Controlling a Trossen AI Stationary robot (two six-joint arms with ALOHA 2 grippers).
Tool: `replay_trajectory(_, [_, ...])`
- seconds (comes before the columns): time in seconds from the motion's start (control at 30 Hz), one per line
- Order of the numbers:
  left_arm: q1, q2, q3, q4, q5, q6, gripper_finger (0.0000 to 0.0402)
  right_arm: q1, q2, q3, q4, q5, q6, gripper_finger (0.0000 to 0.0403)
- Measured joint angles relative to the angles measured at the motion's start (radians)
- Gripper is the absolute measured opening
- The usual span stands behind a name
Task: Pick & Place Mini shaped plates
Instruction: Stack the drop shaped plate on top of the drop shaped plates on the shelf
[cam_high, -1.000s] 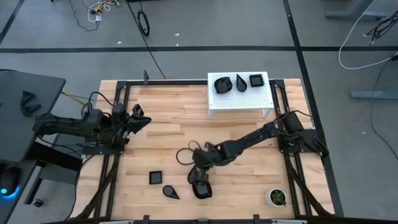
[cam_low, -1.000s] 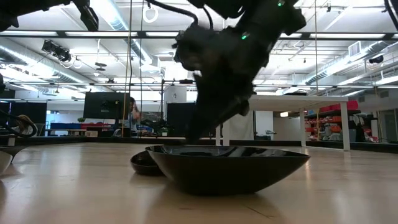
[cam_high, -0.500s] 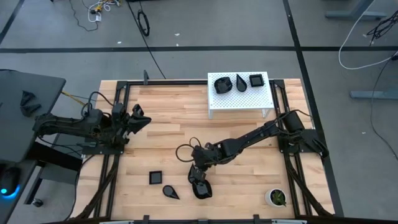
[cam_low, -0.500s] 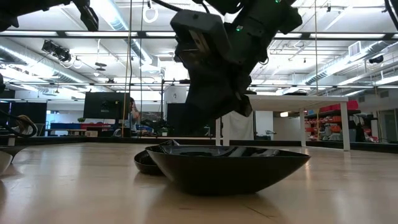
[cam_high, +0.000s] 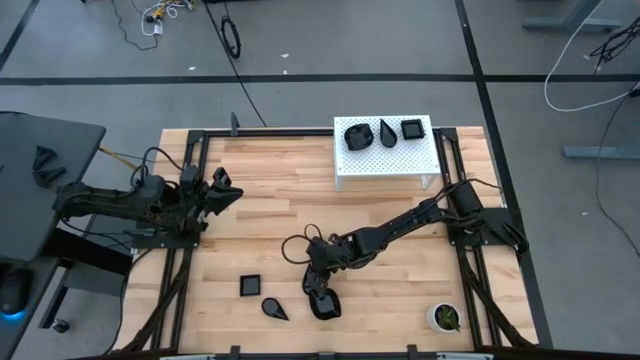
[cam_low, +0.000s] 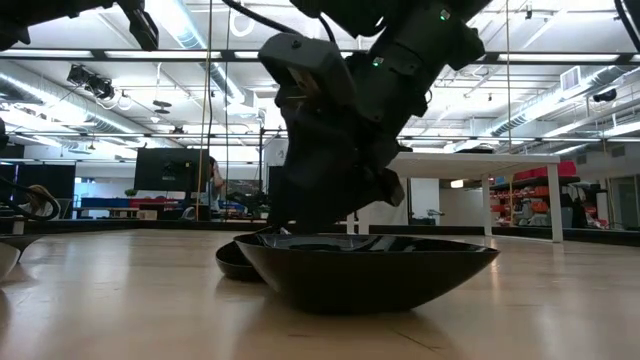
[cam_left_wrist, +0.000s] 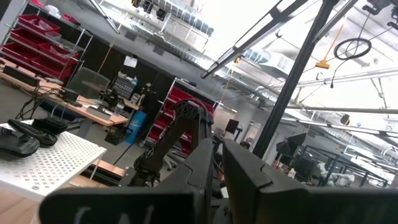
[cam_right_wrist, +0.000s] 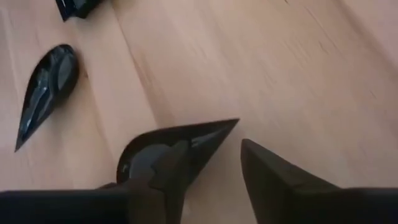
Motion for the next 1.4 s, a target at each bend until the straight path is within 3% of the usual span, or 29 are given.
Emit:
replay_trajectory(0.6, [0.000, 0.000, 0.000, -0.005, 0.000, 0.000, 0.0042, 0.000, 0.008, -0.006, 0.012, -0.002, -0.058, 0.0012])
replay_trajectory(0.9, [0.000, 0.000, 0.000, -0.005, 0.000, 0.000, 0.0042, -0.001, -0.020, -0.013, 0.030, 0.119, -0.085, 0.0002])
replay_trajectory(1.1, [0.000, 0.000, 0.000, -0.005, 0.000, 0.000, 0.0042, -0.008, -0.152, -0.013, -0.006, 0.233, -0.101, 0.0001])
replay_trajectory(1.4, [0.000, 0.000, 0.000, -0.005, 0.000, 0.000, 0.0042, -0.088, -0.550, -0.013, -0.269, 0.473, -0.253, 0.0001])
